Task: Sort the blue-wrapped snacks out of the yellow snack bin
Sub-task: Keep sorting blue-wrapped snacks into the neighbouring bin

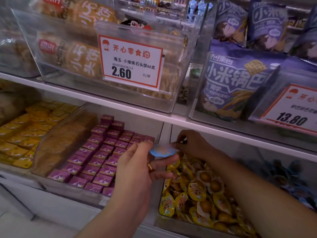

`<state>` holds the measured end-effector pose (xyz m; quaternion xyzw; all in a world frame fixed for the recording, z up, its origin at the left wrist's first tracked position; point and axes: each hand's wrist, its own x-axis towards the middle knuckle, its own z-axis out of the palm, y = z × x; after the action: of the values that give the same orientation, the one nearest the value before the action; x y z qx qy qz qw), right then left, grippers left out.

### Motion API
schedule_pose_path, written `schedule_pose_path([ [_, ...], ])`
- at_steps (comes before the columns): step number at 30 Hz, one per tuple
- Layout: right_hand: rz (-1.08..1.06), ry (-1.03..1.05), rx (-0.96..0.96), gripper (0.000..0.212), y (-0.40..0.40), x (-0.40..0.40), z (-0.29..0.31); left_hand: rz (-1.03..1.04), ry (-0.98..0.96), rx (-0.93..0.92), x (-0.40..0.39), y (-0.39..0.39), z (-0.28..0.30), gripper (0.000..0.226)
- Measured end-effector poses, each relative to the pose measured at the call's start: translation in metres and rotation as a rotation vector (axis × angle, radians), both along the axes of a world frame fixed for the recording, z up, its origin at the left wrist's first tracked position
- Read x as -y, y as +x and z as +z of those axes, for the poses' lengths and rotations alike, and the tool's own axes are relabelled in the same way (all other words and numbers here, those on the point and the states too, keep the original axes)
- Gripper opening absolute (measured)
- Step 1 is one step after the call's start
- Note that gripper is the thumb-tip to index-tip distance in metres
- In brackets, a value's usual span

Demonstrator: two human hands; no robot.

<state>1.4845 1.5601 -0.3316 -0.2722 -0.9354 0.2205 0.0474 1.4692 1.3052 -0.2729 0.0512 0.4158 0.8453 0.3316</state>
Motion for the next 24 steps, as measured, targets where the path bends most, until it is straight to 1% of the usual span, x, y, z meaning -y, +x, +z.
schedule_pose_path([
  [3,-0.082,-0.089,-0.079,0.029,0.013,0.002,0.011,0.0,0.003,-0.013,-0.001,0.0,-0.001,0.019],
  [5,-0.119,-0.197,-0.091,0.023,0.014,0.006,0.014,0.007,-0.004,-0.03,-0.001,0.001,-0.002,0.017],
  [6,-0.121,-0.218,-0.06,0.02,0.014,0.01,0.015,0.011,-0.009,-0.044,-0.002,0.002,-0.002,0.016],
  [8,-0.032,-0.155,0.085,0.021,0.012,0.019,0.014,0.015,-0.018,-0.072,-0.002,0.002,-0.003,0.017],
  [10,0.093,-0.036,0.287,0.036,0.01,0.032,0.011,0.019,-0.029,-0.094,-0.003,0.002,-0.004,0.018],
  [12,0.125,0.012,0.386,0.045,0.009,0.04,0.013,0.018,-0.036,-0.115,-0.003,0.002,-0.005,0.018],
  [14,0.093,-0.05,0.436,0.049,0.006,0.041,0.017,0.017,-0.042,-0.132,-0.003,0.002,-0.006,0.019],
  [16,0.042,-0.173,0.471,0.051,0.003,0.041,0.02,0.015,-0.05,-0.142,-0.003,0.002,-0.006,0.019],
  [18,0.041,-0.242,0.465,0.048,0.002,0.042,0.021,0.012,-0.051,-0.147,-0.003,0.001,-0.006,0.02],
  [20,0.061,-0.237,0.399,0.041,0.006,0.043,0.019,0.008,-0.047,-0.151,-0.003,0.0,-0.007,0.021],
  [22,0.07,-0.164,0.287,0.032,0.015,0.042,0.017,0.005,-0.046,-0.146,-0.003,0.0,-0.007,0.021],
  [24,0.077,-0.117,0.13,0.023,0.028,0.041,0.017,0.01,-0.044,-0.144,-0.004,0.001,-0.006,0.018],
])
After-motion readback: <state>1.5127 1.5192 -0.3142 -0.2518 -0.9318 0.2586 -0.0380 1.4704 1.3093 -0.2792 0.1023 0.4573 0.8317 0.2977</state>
